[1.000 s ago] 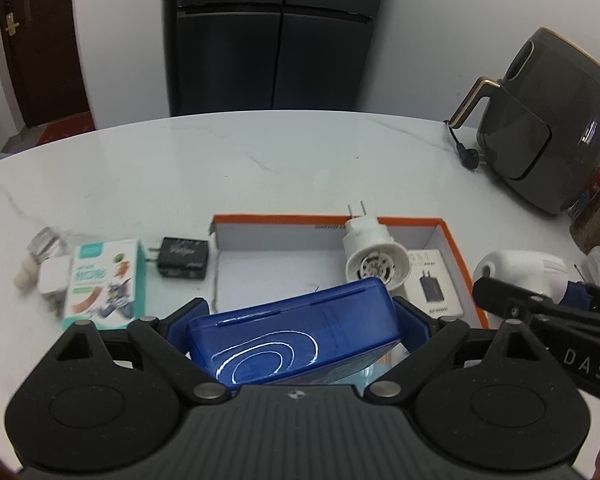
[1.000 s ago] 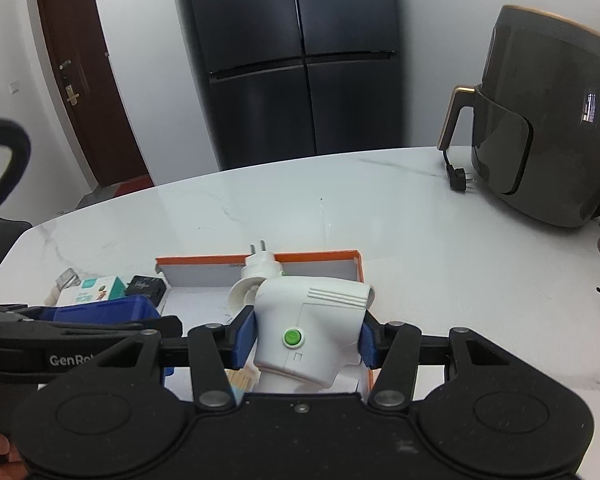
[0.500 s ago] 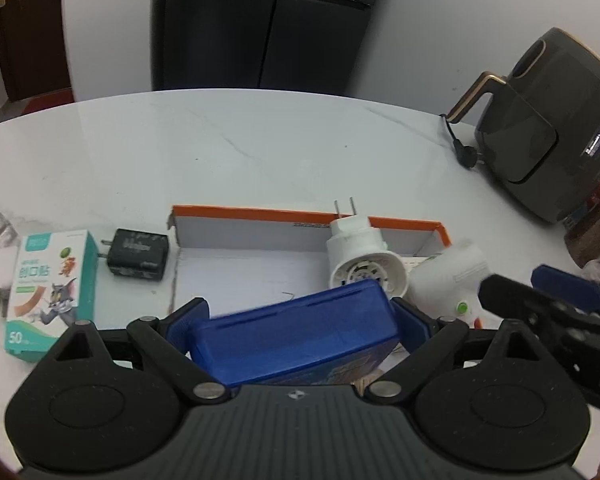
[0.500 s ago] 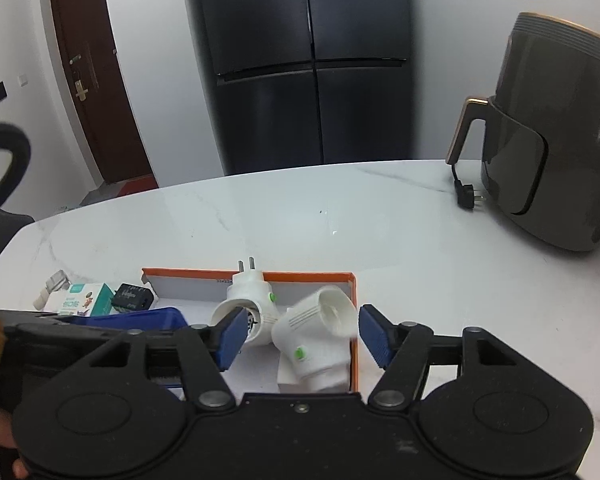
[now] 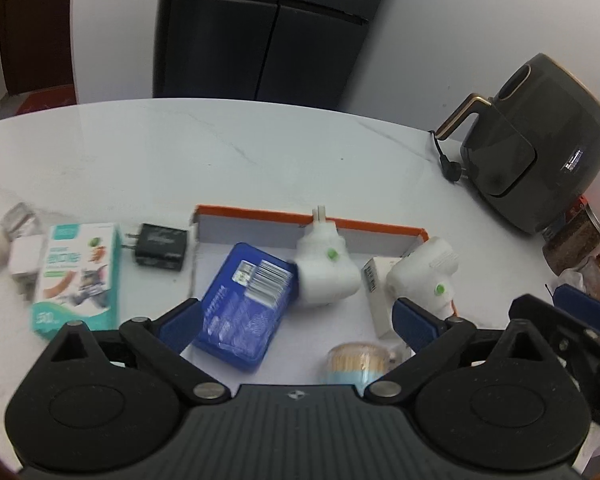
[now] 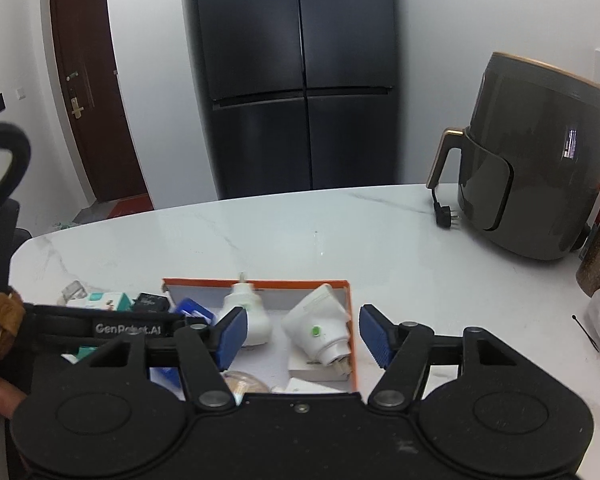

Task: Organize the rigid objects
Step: 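Open both grippers to drop the blue case and white socket into the box, then move the left gripper to the pile and grasp the clear glass diffuser bottle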

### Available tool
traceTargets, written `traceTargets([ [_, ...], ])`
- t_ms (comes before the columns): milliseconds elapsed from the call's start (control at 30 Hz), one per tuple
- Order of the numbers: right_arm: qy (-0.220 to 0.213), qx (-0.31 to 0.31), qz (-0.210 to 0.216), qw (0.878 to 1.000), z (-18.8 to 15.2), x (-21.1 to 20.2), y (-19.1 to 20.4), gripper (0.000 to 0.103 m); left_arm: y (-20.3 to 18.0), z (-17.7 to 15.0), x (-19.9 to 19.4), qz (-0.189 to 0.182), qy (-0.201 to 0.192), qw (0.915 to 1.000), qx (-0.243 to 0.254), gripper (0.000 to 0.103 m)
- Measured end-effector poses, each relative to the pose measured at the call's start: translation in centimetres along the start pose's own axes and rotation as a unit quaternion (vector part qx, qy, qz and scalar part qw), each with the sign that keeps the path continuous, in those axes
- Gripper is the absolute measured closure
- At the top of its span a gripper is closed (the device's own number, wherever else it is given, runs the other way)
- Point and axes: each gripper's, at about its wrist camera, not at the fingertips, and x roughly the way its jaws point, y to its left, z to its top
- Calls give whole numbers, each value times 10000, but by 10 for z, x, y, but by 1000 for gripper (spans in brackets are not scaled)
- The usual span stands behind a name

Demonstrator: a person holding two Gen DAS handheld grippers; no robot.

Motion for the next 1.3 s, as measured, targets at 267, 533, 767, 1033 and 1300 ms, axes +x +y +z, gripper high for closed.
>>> traceTargets([
  [267, 57, -56, 192, 9998, -9, -11, 43, 26, 44, -21, -45, 278, -113, 9994, -192, 0],
  [533, 140, -231, 466, 9985, -14, -7, 99, 26, 105, -31, -77, 698, -170, 9960, -522, 0],
  [767, 273, -355, 699, 9965, -17, 7, 146, 26, 154, -35, -91, 1012, -189, 9913, -814, 0],
  [1033, 400, -449, 836, 9947, -22, 24, 188, 26, 202, -27, -87, 1300, -196, 9871, -909, 0],
  [1300, 474, -356, 750, 9954, -27, 37, 207, 26, 243, 16, -37, 1448, -31, 9884, -466, 0],
])
